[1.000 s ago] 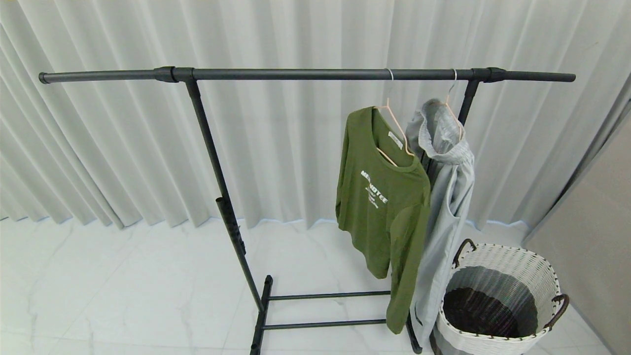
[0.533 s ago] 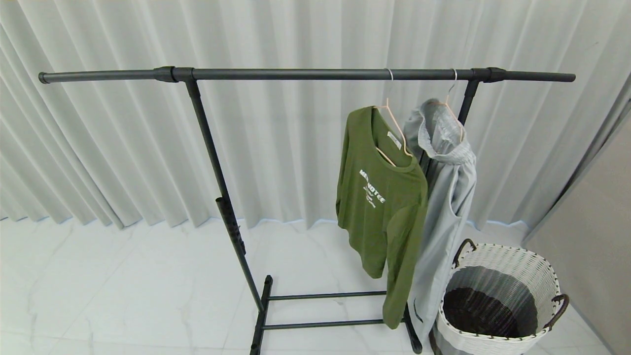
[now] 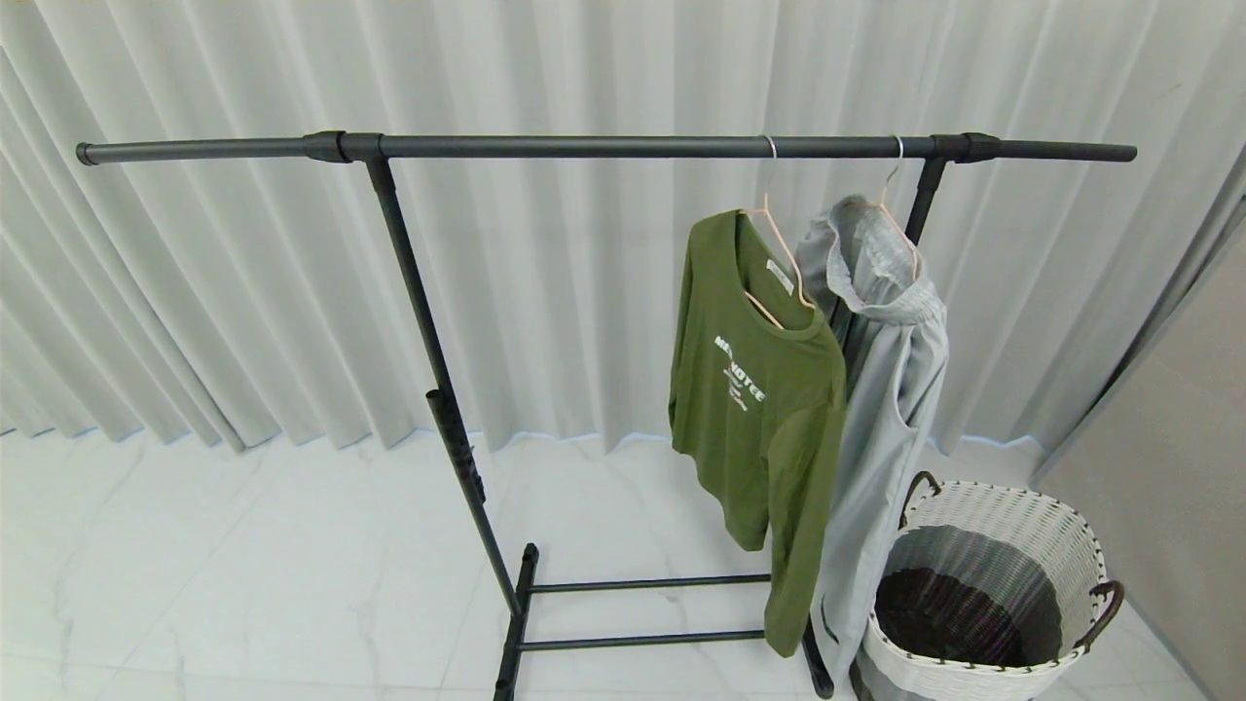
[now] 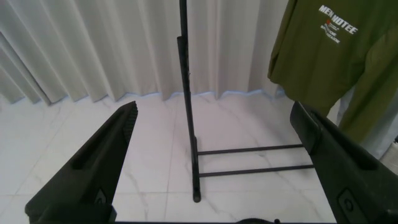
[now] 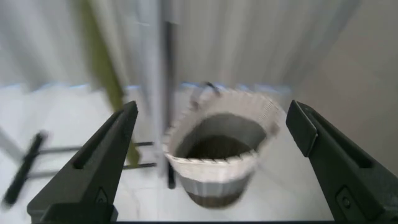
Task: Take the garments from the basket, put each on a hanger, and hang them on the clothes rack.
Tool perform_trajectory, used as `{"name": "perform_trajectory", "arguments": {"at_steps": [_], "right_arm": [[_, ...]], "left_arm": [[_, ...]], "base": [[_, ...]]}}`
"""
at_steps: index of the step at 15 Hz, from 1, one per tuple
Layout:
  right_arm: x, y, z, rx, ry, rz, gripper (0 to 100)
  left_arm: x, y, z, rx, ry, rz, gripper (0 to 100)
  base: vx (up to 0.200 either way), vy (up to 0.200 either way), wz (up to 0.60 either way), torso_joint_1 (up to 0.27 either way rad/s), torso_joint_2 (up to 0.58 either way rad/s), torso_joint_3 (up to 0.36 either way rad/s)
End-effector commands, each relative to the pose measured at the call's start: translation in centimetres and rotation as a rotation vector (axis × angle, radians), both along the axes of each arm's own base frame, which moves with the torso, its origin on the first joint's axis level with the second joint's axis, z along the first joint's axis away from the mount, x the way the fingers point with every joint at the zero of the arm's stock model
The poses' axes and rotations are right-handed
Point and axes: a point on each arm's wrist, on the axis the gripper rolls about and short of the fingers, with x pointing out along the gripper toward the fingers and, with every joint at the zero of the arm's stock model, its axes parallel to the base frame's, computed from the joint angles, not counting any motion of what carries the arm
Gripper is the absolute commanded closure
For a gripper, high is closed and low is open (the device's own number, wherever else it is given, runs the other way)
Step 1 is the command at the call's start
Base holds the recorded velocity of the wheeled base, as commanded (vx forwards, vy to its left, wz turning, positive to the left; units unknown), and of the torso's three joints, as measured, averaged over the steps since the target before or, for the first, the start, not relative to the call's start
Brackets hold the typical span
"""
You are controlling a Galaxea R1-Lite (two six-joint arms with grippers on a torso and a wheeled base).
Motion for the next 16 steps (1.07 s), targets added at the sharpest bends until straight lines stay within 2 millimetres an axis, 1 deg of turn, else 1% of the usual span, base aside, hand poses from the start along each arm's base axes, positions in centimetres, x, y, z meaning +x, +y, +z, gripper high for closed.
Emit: {"name": "perform_trajectory", "arguments": {"at_steps": [1,16], "right_arm": [[0.14,0.00,-0.38,-0.010,0.016,0.002,0],[0.14,0.01,-0.43,0.005,0.015,0.006,0]], "left_arm": [[0.00,0.00,0.00,-0.001,0.000,0.000,0],[0.00,0.00,0.00,0.001,0.000,0.000,0]], "base": [[0.000,0.000,0.00,0.000,0.00,0.000],[0.000,0.000,0.00,0.000,0.00,0.000]]}}
